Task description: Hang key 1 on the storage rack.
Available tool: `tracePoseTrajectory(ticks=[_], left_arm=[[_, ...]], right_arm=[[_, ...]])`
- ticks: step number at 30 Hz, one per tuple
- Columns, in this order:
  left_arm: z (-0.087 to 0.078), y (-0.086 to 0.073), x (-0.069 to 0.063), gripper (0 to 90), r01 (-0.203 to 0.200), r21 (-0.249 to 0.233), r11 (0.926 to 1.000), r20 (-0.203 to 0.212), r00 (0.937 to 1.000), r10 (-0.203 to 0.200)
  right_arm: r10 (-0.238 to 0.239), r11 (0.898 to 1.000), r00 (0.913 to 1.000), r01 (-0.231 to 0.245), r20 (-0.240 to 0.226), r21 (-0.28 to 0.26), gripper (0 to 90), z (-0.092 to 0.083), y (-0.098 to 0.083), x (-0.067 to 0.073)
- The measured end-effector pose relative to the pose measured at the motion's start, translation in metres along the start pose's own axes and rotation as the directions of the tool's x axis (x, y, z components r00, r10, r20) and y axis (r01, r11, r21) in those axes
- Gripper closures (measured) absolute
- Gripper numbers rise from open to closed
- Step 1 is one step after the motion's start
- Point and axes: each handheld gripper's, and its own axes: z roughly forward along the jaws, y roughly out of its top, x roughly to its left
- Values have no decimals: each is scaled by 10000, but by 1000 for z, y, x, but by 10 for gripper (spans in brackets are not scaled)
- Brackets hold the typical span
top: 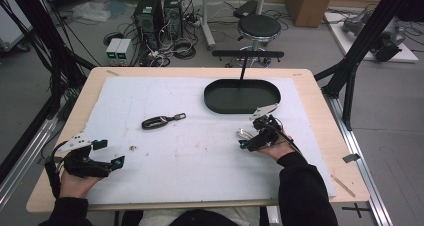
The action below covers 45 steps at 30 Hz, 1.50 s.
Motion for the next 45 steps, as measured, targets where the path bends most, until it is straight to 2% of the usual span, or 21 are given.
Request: tracePoseTrajectory(ticks=[4, 6, 9, 11, 15, 17, 19, 20, 21, 22, 23, 24, 26, 29, 31, 33, 35, 37, 38, 40, 45], left_arm=[[0, 0, 0, 17, -14, 6, 10000, 13, 10000, 14], [1, 0, 0, 17, -39, 49, 10000, 27, 10000, 38], [2, 0, -1, 17, -29, 93, 10000, 49, 10000, 29], [1, 0, -1, 17, -48, 102, 9999, 41, 10000, 48], [1, 0, 0, 17, -48, 69, 10000, 42, 10000, 47], [1, 0, 0, 17, -54, 78, 10000, 43, 10000, 54], [1, 0, 0, 17, -51, 75, 10000, 42, 10000, 51], [1, 0, 0, 17, -55, 80, 10000, 34, 10000, 55], [1, 0, 0, 17, -51, 80, 10000, 35, 10000, 51], [1, 0, 0, 17, -56, 81, 10000, 36, 10000, 56], [1, 0, 0, 17, -59, 77, 10000, 34, 10000, 59], [1, 0, 0, 17, -58, 75, 10000, 34, 10000, 58], [1, 0, 0, 17, -51, 59, 10000, 31, 10000, 51], [0, 0, 0, 17, -20, 18, 10000, 20, 10000, 20], [1, 0, 0, 17, -42, 40, 10000, 16, 10000, 42], [1, 0, 0, 17, -109, 20, 9999, -29, 9999, 109], [1, 0, -1, 17, -147, 2, 9999, -36, 9999, 147], [1, 0, -1, 17, -127, -7, 9999, -51, 9999, 127], [1, 0, -1, 17, -116, -5, 9999, -52, 9999, 116], [1, 0, -1, 17, -118, 7, 9999, -48, 9999, 118], [1, 0, -1, 17, -124, 12, 9999, -52, 9999, 124]], right_arm=[[-87, 9997, 9999, 88, -51, 246, 13, 2, 2, -1], [-207, 9988, 9993, 221, -318, 426, 91, 2, 3, 0], [-404, 9964, 9970, 450, -653, 717, 270, 3, 4, 0], [-310, 9953, 9969, 373, -719, 892, 340, 4, 4, 0], [-54, 9901, 9998, 77, -167, 1400, 436, 7, 2, -4], [54, 9897, 10000, -43, -76, 1431, 541, 6, 1, -5], [-16, 9892, 9999, -7, 156, 1465, 691, 5, 1, -4], [-149, 9885, 9994, 101, 309, 1511, 734, 6, 1, -3], [-414, 9864, 9979, 329, 499, 1608, 742, 5, 2, 1], [-414, 9864, 9979, 329, 499, 1608, 742, 5, 2, 1], [-716, 9823, 9938, 555, 847, 1790, 747, 6, 4, 6], [-800, 9809, 9914, 599, 1033, 1849, 748, 6, 6, 7], [-798, 9811, 9909, 589, 1082, 1843, 748, 5, 7, 6], [-189, 9906, 9967, 79, 795, 1367, 749, -2, 8, 0], [206, 9952, 9969, -277, 754, 939, 750, -10, 8, -5], [400, 9980, 9949, -444, 930, 456, 750, -23, 9, -9], [407, 9984, 9944, -442, 979, 344, 750, -27, 9, -10], [524, 9986, 9946, -529, 900, 30, 751, -34, 11, -11], [642, 9976, 9943, -616, 856, -324, 751, -42, 14, -13], [714, 9966, 9942, -679, 802, -465, 750, -46, 15, -14], [905, 9893, 9933, -813, 724, -1210, 750, -64, 24, -18]])
